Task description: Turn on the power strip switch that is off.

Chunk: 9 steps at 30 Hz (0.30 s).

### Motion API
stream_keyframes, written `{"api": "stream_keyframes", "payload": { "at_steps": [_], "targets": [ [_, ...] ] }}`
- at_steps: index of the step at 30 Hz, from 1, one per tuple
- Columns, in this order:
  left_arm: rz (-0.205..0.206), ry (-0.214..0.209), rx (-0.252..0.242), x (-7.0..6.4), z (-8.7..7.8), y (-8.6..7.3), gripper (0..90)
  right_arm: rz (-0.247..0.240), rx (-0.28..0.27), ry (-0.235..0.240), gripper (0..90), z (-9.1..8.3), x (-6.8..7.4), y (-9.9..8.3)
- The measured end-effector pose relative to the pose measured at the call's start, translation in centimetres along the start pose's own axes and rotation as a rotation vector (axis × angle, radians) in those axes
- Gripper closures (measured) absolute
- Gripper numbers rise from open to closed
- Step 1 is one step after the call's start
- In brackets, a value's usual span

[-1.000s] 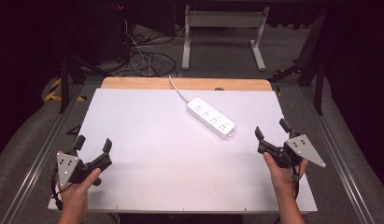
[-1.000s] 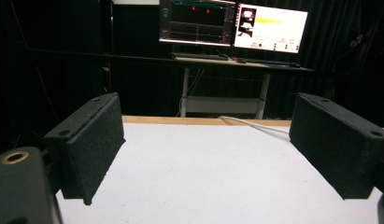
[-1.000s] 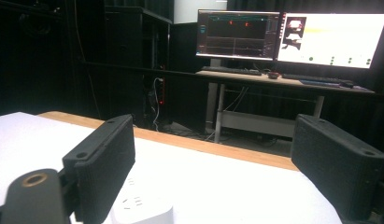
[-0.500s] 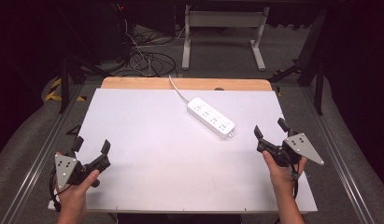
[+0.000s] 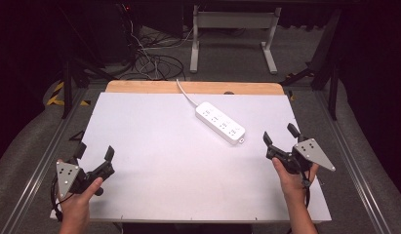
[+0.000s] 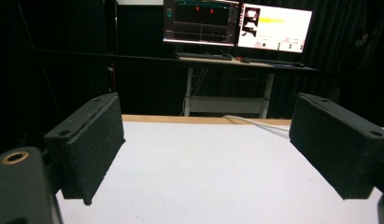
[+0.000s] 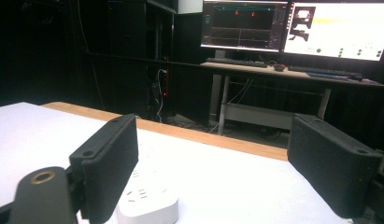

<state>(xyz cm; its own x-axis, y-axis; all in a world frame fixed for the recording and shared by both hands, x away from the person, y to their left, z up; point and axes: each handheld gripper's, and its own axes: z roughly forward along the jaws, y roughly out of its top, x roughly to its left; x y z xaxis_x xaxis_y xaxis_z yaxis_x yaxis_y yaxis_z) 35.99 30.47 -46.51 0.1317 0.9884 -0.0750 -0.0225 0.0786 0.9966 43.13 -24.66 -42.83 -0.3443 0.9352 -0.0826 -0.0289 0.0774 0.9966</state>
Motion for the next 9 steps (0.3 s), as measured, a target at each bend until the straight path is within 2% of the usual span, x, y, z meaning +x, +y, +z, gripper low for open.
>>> {"api": "stream_keyframes", "payload": {
  "at_steps": [9],
  "targets": [
    [0.003,0.004,-0.002,0.05,0.06,-0.04,10.7,0.001,-0.002,0.011,14.7,0.07,0.03,-0.02]
  ]
}}
